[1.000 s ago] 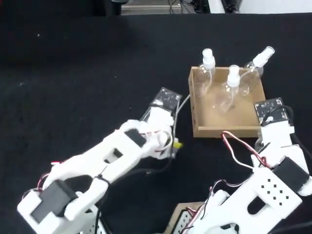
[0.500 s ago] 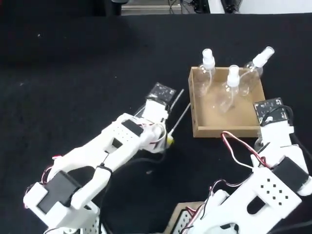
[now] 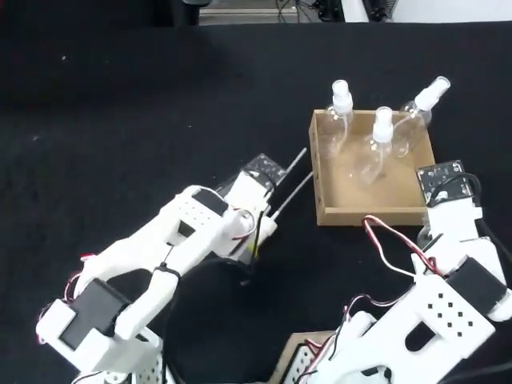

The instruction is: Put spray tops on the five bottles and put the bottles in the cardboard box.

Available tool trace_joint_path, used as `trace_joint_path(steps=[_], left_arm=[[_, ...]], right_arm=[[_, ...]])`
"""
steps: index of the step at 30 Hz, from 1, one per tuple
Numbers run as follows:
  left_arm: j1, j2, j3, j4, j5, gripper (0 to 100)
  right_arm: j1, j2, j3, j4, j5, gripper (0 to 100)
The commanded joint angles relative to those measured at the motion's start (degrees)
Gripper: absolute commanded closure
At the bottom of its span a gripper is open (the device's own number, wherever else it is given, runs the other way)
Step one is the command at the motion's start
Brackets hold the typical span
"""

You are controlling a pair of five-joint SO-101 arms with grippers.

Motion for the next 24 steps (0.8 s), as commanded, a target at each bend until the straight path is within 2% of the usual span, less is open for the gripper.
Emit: trace_joint_path(steps=[1,5,8,12,16,24], left_arm=[[-0.84,-5.71,-5.85,6.07,-0.53,74],[-0.31,-9.49,-6.02,3.78,-0.26,74],[-0.75,-9.58,-5.41,-3.34,5.45,74],[-0.48,-5.89,-4.88,-12.40,11.34,74],[1.36,0.62,-6.29,-18.02,13.89,74],[1.36,8.18,-8.04,-19.16,14.95,74]], right_arm=[[0.79,-1.71,-0.13,-1.23,0.53,98.8],[0.79,-1.71,-0.13,-1.23,0.53,98.8],[0.79,-1.71,0.66,-1.32,0.53,98.8],[0.53,-1.71,2.59,-1.67,0.53,98.8],[0.70,-1.71,2.68,-1.67,0.62,98.8],[0.79,-1.71,2.68,-1.67,0.62,98.8]])
